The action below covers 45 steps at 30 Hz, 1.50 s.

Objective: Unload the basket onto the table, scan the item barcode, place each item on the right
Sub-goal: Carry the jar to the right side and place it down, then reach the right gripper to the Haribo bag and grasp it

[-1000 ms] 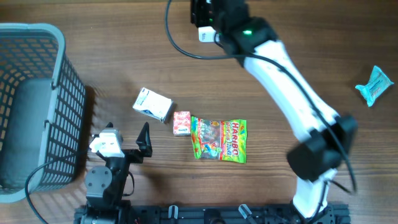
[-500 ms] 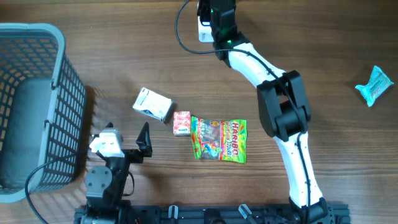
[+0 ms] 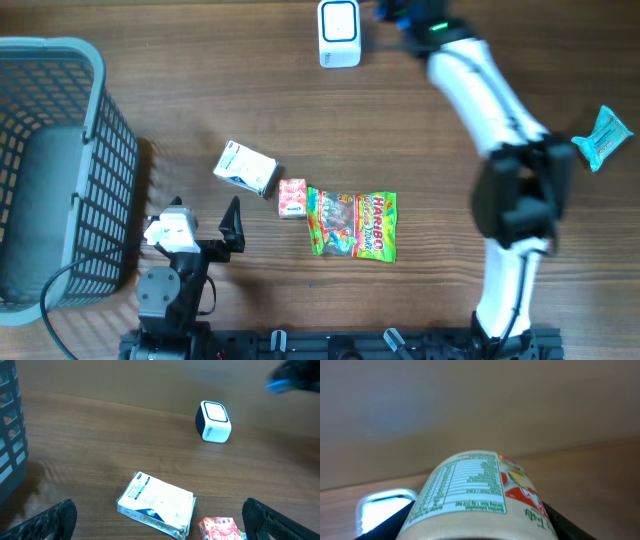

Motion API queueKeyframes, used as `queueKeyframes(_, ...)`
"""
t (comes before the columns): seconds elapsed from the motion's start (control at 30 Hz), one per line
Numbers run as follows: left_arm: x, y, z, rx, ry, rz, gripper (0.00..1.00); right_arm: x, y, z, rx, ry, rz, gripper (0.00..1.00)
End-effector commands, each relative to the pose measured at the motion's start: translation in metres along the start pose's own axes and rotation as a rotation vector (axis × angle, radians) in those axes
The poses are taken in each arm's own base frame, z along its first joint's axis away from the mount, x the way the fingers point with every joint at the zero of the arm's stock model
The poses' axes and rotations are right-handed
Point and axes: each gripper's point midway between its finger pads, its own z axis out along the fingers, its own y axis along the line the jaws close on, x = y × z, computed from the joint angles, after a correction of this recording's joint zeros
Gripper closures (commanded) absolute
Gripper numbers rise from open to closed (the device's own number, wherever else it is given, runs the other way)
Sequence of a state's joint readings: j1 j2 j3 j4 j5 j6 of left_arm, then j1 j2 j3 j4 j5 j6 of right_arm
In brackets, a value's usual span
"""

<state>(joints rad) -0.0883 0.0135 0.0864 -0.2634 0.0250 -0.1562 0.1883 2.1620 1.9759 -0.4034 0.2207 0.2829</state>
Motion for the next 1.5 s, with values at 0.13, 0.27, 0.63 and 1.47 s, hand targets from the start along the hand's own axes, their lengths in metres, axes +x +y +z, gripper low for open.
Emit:
queueKeyframes(0.13,0.001,0.000,0.000,0.002,-0.002,-0.010,0.00,0.085,-0.259,-0.010,0.272,0.455,0.180,0.44)
queueKeyframes(0.27,0.001,0.000,0.000,0.002,-0.002,-0.010,0.00,0.146,-0.346,-0.016,0.370,0.609,0.322,0.42)
queueKeyframes(0.63,0.001,0.000,0.000,0.002,-0.002,-0.010,0.00,-0.021,-0.307,-0.105,0.094,0.248,0.486,0.00)
queueKeyframes(1.47,0.001,0.000,0.000,0.002,-0.002,-0.010,0.00,0.402,0.036,-0.221,-0.506,1.256,-0.634,0.00)
